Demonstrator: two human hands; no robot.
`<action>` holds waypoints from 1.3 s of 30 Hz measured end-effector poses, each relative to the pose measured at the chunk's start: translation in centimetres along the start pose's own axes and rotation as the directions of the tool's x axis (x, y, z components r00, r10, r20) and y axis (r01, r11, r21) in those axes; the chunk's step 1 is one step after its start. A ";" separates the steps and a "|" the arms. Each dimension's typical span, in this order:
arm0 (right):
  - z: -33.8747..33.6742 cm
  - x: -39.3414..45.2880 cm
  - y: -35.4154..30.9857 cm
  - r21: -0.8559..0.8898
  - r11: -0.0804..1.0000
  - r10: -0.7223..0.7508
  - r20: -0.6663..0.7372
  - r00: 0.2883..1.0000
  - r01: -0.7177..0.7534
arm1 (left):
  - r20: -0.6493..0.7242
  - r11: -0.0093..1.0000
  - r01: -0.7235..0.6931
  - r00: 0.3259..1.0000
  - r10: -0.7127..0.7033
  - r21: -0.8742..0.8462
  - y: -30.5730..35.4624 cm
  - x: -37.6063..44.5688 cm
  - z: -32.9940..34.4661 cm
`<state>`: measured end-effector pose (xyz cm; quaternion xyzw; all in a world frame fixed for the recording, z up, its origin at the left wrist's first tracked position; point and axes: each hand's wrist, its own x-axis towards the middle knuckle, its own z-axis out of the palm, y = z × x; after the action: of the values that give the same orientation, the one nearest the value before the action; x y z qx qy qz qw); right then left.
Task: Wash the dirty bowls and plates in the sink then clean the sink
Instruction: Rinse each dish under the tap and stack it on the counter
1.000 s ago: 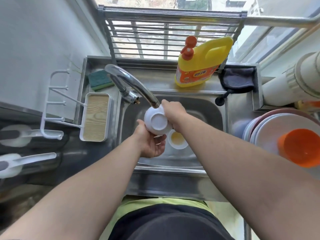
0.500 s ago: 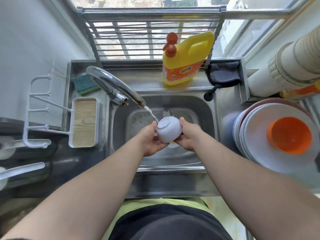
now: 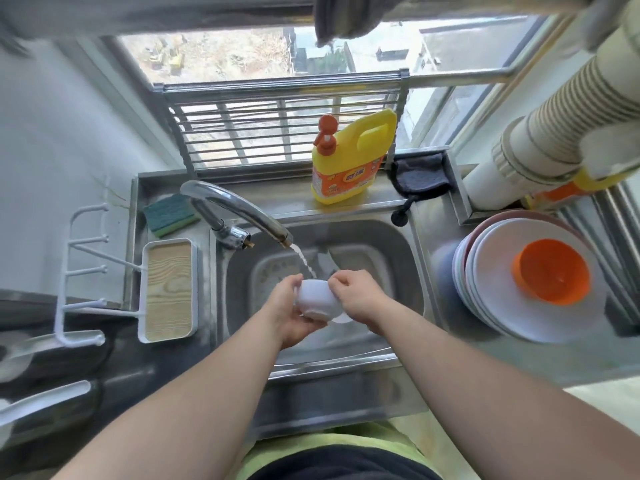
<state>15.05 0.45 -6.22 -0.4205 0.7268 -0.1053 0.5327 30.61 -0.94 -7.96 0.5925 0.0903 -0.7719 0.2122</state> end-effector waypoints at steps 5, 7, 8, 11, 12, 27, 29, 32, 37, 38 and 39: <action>0.5 -1.7 -0.3 0.093 0.996 -0.008 0.012 1.000 0.006 | -0.023 0.984 -0.180 0.983 0.180 0.014 0.5 -1.6 -0.7; 0.8 -2.5 -0.2 0.200 0.980 0.016 0.039 0.999 -0.024 | -0.029 0.982 -0.186 0.982 0.187 0.026 0.5 -2.0 -1.1; 1.0 -2.9 -0.2 0.266 0.963 0.034 0.062 0.998 -0.049 | -0.033 0.981 -0.192 0.981 0.192 0.009 0.4 -1.9 -1.4; 1.2 -4.1 -0.6 0.420 0.897 0.074 0.158 0.985 -0.134 | -0.012 0.975 -0.220 0.975 0.220 -0.039 0.2 -1.9 -2.6; 1.3 -4.6 -0.8 0.464 0.870 0.091 0.185 0.979 -0.168 | 0.008 0.975 -0.218 0.976 0.219 -0.036 0.2 -2.0 -2.9; -1.2 -8.1 -1.7 -0.399 0.862 -0.416 -0.203 0.886 0.313 | 0.368 0.986 -0.076 0.929 0.017 0.146 -2.0 -4.5 0.6; -1.1 -7.7 -1.5 -0.621 0.669 -0.580 -0.093 0.809 0.409 | 0.407 0.999 -0.034 0.913 0.024 0.017 -1.8 -4.8 1.2; -1.5 -7.1 -0.7 -0.712 0.480 -0.739 -0.014 0.673 0.513 | 0.495 0.996 0.032 0.869 0.015 -0.088 -1.6 -5.5 2.3; -4.5 -7.1 -0.3 -0.584 0.654 -0.717 -0.274 0.642 0.481 | 0.508 0.992 0.018 0.860 0.049 -0.125 -1.5 -6.5 4.2; -5.4 -6.7 -0.4 -0.491 0.753 -0.640 -0.392 0.661 0.439 | 0.508 0.991 0.014 0.860 0.054 -0.130 -1.4 -6.7 4.6; -6.4 -6.4 -0.6 -0.348 0.851 -0.523 -0.491 0.696 0.394 | 0.502 0.992 0.006 0.863 0.060 -0.130 -1.4 -7.1 5.0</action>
<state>10.36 2.84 1.16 -0.5932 0.7297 -0.2764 0.1982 27.08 -0.12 0.05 0.3566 0.0724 -0.8895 0.2765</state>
